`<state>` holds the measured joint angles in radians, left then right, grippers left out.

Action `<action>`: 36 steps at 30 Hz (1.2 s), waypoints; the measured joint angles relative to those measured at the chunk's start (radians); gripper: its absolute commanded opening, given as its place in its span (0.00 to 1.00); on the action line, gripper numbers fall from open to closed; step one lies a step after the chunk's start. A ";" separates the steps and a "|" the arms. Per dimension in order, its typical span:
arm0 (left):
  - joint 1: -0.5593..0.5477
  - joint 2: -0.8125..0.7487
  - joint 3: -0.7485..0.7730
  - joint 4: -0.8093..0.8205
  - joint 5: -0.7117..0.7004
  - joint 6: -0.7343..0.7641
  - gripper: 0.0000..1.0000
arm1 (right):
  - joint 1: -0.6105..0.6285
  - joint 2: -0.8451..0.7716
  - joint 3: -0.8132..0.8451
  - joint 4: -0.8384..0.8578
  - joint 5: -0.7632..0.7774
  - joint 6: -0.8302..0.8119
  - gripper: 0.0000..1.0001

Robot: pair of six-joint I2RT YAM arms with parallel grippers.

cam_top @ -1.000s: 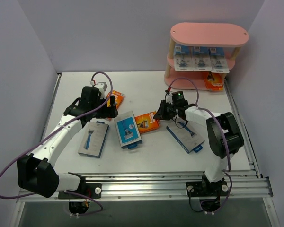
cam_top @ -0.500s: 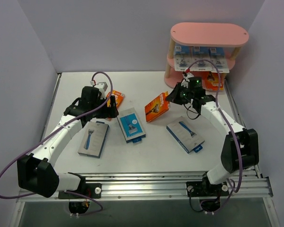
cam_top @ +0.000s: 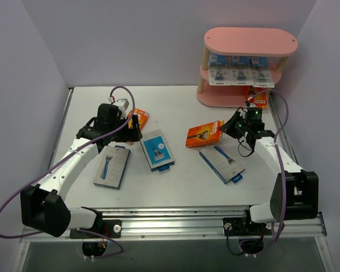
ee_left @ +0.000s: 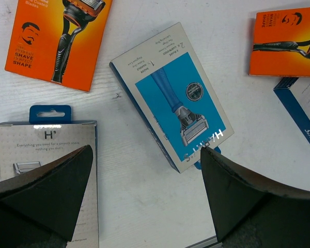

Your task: Place and organize the shaving razors onto the shelf

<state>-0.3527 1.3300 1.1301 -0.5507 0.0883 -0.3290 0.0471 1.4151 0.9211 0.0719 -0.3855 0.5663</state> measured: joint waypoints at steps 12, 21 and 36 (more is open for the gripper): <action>0.000 0.000 0.000 0.000 0.003 0.000 0.94 | -0.027 -0.266 -0.322 0.186 0.119 0.230 0.00; 0.000 0.000 0.000 0.000 0.004 0.000 0.94 | -0.028 -0.452 -0.471 0.252 0.217 0.366 0.00; 0.000 0.000 0.000 0.000 0.018 0.000 0.95 | -0.028 -0.523 -0.588 0.234 0.204 0.438 0.15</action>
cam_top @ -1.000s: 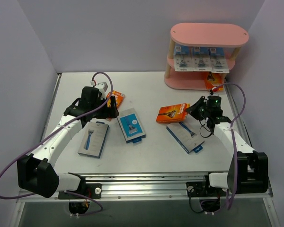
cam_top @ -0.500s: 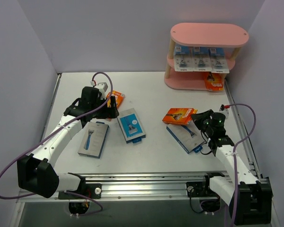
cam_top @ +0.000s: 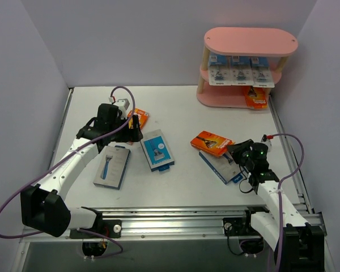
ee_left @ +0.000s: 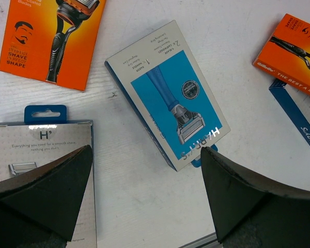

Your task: Place and organize the shaving razors onto the shelf

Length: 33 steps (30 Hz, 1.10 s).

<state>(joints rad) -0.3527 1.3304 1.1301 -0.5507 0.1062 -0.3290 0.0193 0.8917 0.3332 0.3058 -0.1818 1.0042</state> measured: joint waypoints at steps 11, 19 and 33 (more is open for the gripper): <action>0.000 0.009 0.000 0.000 0.007 0.000 0.95 | 0.000 0.000 -0.022 -0.047 -0.072 -0.039 0.12; 0.000 0.010 0.000 0.000 0.016 0.000 0.94 | 0.000 -0.006 -0.088 -0.051 -0.135 -0.051 0.23; 0.000 0.016 0.000 0.000 0.030 0.000 0.94 | 0.000 -0.004 -0.117 0.024 -0.218 -0.063 0.43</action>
<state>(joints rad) -0.3527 1.3468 1.1301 -0.5507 0.1364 -0.3290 0.0189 0.8879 0.2165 0.3302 -0.3996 0.9409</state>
